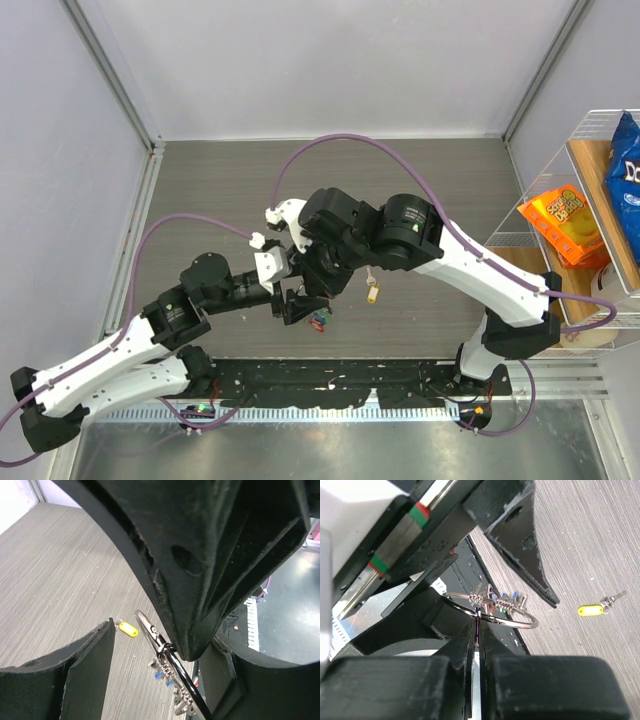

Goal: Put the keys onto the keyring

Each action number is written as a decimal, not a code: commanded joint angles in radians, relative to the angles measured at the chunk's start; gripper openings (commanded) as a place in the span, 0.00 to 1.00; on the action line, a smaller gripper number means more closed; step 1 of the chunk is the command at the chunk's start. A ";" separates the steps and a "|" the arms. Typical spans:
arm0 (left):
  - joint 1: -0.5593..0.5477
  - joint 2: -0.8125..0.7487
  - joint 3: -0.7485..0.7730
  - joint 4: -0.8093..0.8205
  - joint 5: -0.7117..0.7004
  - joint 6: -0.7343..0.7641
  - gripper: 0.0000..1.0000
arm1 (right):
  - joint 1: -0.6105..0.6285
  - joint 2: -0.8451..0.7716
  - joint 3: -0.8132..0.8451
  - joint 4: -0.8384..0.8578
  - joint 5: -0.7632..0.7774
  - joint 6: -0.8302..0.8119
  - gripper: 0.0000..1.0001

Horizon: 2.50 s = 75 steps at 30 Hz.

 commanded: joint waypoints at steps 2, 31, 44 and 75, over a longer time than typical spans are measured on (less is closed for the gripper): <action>-0.019 0.020 -0.009 0.074 -0.046 0.046 0.69 | -0.001 -0.026 0.059 -0.015 -0.053 0.020 0.06; -0.031 -0.003 -0.075 0.203 -0.086 0.109 0.00 | -0.001 -0.101 0.019 0.022 -0.170 0.072 0.06; -0.034 0.015 -0.064 0.180 -0.075 0.106 0.22 | -0.001 -0.059 0.154 -0.076 -0.098 0.069 0.06; -0.036 -0.022 -0.078 0.237 -0.108 0.098 0.22 | -0.001 -0.138 -0.059 0.022 -0.135 0.084 0.06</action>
